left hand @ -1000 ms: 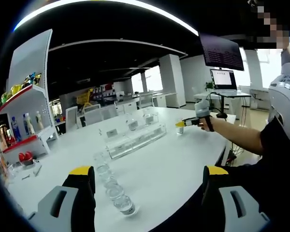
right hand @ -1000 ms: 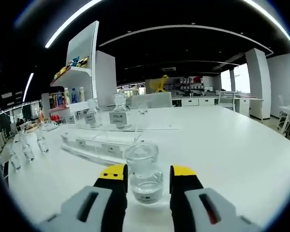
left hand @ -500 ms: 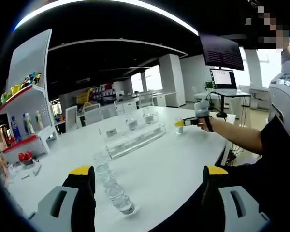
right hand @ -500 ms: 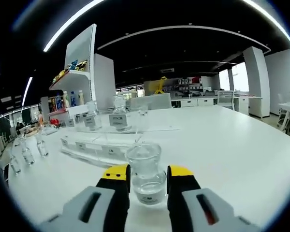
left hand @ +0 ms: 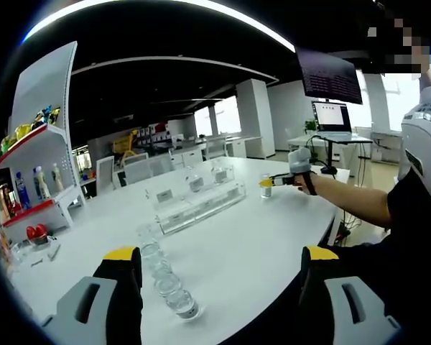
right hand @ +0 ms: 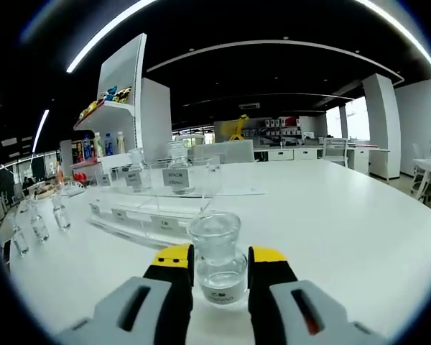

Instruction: Identify the label on the chemical reagent bottle, grasp the chemical reagent bottle, and place it in the designated position on the reagent rack

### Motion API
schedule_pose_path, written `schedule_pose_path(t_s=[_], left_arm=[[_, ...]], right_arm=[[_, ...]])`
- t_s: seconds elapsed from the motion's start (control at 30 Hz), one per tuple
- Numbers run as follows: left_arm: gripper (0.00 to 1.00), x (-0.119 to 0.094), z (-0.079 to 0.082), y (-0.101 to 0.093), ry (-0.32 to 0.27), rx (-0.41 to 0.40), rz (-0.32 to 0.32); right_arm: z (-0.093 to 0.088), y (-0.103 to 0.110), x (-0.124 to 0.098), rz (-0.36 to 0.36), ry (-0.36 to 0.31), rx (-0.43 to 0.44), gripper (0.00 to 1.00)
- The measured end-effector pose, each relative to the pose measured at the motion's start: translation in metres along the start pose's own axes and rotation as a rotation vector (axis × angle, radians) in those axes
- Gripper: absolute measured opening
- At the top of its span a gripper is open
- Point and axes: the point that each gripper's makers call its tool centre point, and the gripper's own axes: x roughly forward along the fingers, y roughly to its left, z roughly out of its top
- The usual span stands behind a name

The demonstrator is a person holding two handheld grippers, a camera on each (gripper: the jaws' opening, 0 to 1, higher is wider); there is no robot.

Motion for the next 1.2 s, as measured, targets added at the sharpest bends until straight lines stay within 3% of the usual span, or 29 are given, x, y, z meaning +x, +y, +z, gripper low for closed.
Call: schedule_pose_path(t_s=[0.2, 0.6, 0.9, 1.2], left_arm=[[0.91, -0.003, -0.001, 0.001, 0.001, 0.003, 0.009], [0.91, -0.004, 0.002, -0.001, -0.001, 0.016, 0.011], [0.91, -0.002, -0.003, 0.000, 0.009, 0.010, 0.010], [0.91, -0.005, -0.002, 0.000, 0.006, 0.011, 0.013]], right_arm=[[0.000, -0.001, 0.001, 0.007, -0.010, -0.034, 0.25], [0.001, -0.015, -0.004, -0.018, -0.056, 0.025, 0.23], [0.002, -0.019, -0.004, -0.011, -0.065, 0.023, 0.23], [0.007, -0.016, -0.002, -0.030, -0.073, -0.100, 0.19]])
